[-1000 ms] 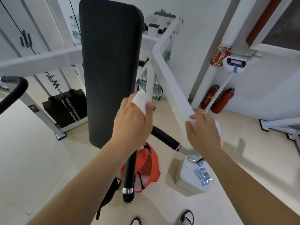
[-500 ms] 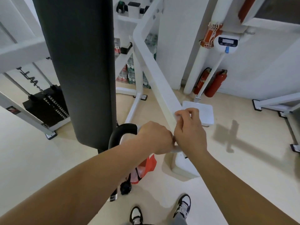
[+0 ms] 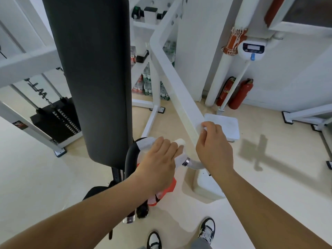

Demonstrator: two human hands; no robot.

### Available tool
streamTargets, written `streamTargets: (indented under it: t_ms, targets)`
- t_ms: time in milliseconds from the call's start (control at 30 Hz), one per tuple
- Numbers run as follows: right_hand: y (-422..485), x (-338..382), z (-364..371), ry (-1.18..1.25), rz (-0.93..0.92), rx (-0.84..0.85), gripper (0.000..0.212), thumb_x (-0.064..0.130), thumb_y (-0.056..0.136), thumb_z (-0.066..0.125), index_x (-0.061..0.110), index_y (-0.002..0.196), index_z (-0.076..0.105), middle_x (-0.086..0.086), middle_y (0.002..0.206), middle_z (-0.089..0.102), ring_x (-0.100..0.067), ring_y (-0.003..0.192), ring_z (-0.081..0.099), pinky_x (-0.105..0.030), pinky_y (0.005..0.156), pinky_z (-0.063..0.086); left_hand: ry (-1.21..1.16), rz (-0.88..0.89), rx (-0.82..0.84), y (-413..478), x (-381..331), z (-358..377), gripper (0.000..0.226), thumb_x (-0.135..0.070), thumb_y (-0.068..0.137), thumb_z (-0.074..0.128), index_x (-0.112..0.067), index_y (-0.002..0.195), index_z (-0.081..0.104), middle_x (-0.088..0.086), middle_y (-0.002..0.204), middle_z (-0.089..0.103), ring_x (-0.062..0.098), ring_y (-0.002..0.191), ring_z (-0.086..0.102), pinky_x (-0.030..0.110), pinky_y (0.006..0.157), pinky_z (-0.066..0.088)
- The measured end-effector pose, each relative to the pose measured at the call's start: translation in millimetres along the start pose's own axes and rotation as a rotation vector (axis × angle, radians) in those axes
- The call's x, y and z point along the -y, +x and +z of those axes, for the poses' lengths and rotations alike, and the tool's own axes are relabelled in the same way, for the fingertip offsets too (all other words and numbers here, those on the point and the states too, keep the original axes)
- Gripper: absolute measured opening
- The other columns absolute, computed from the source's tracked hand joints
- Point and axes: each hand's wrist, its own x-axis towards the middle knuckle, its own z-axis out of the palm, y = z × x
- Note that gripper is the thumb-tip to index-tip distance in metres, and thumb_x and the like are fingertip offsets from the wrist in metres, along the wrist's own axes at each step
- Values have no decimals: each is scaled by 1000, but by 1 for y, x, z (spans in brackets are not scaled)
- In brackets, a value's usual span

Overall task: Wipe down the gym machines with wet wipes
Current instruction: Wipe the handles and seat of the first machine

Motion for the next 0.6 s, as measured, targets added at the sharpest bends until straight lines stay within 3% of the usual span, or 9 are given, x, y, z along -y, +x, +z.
streamTargets:
  t_ms: [100, 200, 267, 367, 433, 500, 533, 567, 600]
  targets:
    - [-1, 1, 1, 2, 13, 13, 30, 23, 104, 39, 21, 130, 53, -5, 122, 59, -28, 101, 61, -41, 72, 52, -11, -45, 152, 32, -4, -29, 25, -23, 85, 55, -20, 110, 52, 0, 90, 52, 22, 76, 47, 36, 71, 33]
    - [-1, 3, 0, 1, 27, 17, 30, 23, 104, 38, 22, 130, 52, -5, 124, 59, -29, 104, 60, -45, 75, 53, -52, -51, 317, 54, -9, -47, 22, -23, 84, 60, -32, 103, 54, -6, 80, 56, 19, 73, 58, 31, 62, 38]
    - [-1, 4, -1, -5, 26, 18, 30, 24, 104, 38, 22, 131, 52, -5, 123, 59, -30, 104, 60, -45, 76, 53, -38, -56, 273, 52, -12, -44, 24, -21, 86, 60, -31, 106, 54, -6, 80, 54, 20, 78, 57, 33, 70, 38]
    - [-1, 3, -1, -17, 11, 19, 29, 24, 104, 40, 21, 131, 52, -6, 122, 59, -30, 102, 61, -44, 73, 54, 5, -6, 58, 19, -15, -20, 34, -18, 83, 59, -16, 115, 51, 2, 93, 46, 26, 88, 44, 39, 86, 31]
    - [-1, 3, -1, -23, 8, 19, 29, 24, 105, 40, 20, 131, 51, -6, 121, 59, -29, 100, 61, -41, 72, 53, 30, 11, -33, -5, -13, -1, 66, -23, 84, 61, -5, 141, 32, 12, 124, 44, 36, 118, 42, 50, 112, 24]
    - [-1, 3, -1, -25, 7, 19, 29, 25, 105, 39, 20, 131, 51, -6, 120, 60, -29, 100, 61, -38, 71, 51, 119, 36, 50, -22, -9, 2, 90, -28, 97, 57, -4, 157, -5, 18, 158, 12, 43, 150, 11, 57, 124, 0]
    - [-1, 3, -1, -24, 6, 19, 29, 25, 105, 39, 20, 131, 51, -6, 120, 59, -29, 100, 61, -37, 71, 49, 137, 59, 58, -25, -9, 2, 90, -28, 102, 50, -7, 158, -17, 17, 164, -3, 43, 154, -3, 56, 125, -6]
    - [-1, 3, -1, -25, 4, 17, 29, 25, 105, 39, 20, 131, 51, -6, 120, 60, -29, 100, 61, -37, 71, 49, 136, 74, 58, -24, -7, -1, 86, -27, 105, 46, -7, 158, -18, 18, 167, -6, 41, 156, -5, 55, 126, -6]
    - [-2, 3, -1, -26, 0, 12, 29, 25, 105, 38, 20, 131, 51, -6, 120, 60, -29, 100, 62, -38, 71, 50, 157, 84, 55, -18, -4, -5, 81, -26, 105, 46, -7, 160, -10, 20, 167, 3, 40, 156, 5, 54, 127, 1]
